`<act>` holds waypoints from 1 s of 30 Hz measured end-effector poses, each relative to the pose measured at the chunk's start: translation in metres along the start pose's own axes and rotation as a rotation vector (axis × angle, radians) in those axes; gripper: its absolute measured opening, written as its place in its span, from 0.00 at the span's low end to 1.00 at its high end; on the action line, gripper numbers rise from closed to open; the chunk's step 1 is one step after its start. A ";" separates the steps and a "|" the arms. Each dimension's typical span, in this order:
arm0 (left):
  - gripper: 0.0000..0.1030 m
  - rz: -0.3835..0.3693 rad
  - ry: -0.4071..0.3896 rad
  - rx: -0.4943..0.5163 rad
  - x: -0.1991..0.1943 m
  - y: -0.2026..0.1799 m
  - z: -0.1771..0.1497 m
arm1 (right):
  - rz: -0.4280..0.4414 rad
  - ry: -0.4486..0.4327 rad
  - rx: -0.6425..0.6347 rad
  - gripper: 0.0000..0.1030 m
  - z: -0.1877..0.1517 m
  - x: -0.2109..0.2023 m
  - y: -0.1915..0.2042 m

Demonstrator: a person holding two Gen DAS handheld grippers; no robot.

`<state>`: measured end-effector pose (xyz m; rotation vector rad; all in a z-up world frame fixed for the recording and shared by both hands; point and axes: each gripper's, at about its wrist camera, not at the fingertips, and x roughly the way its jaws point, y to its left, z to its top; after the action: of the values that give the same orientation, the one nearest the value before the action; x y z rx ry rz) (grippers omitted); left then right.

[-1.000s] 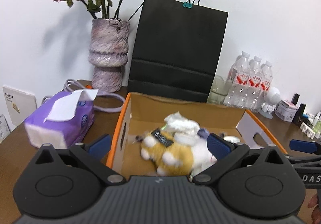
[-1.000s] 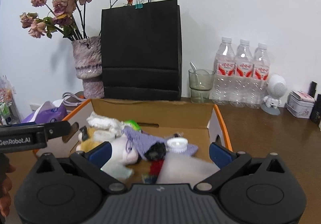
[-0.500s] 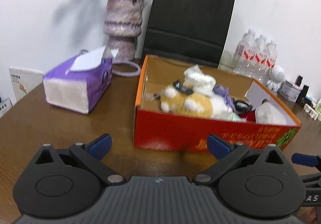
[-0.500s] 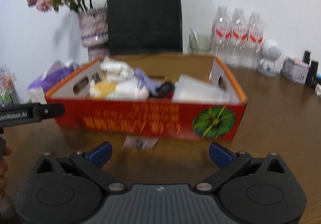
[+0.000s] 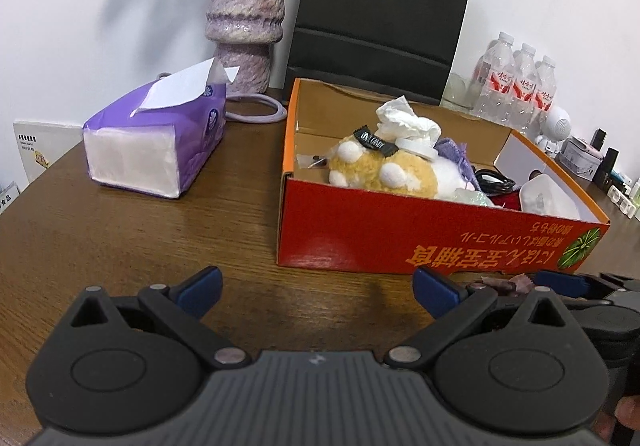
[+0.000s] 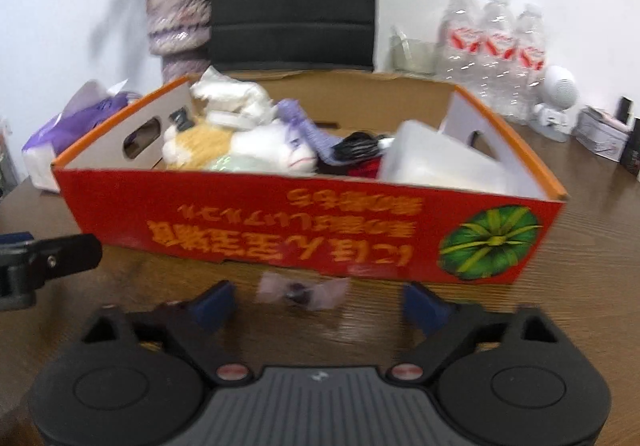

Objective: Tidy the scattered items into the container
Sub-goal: 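Withdraw both tools and close right tool on small clear wrapper, then carry the clear wrapper into the box with the right tool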

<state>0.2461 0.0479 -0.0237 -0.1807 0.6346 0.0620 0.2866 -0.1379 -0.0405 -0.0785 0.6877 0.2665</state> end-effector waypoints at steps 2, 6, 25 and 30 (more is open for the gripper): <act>1.00 0.002 0.005 -0.001 0.001 0.001 -0.001 | 0.015 -0.010 -0.008 0.29 0.000 -0.006 0.001; 1.00 0.001 0.006 0.005 0.001 0.000 -0.002 | 0.050 -0.014 -0.003 0.23 -0.006 -0.015 -0.003; 1.00 -0.071 -0.121 0.055 -0.036 -0.025 0.015 | 0.107 -0.245 0.037 0.09 0.014 -0.085 -0.032; 1.00 -0.078 -0.204 0.055 -0.042 -0.040 0.049 | 0.101 -0.323 0.038 0.09 0.051 -0.090 -0.041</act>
<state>0.2450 0.0172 0.0460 -0.1438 0.4251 -0.0126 0.2623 -0.1886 0.0551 0.0356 0.3760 0.3539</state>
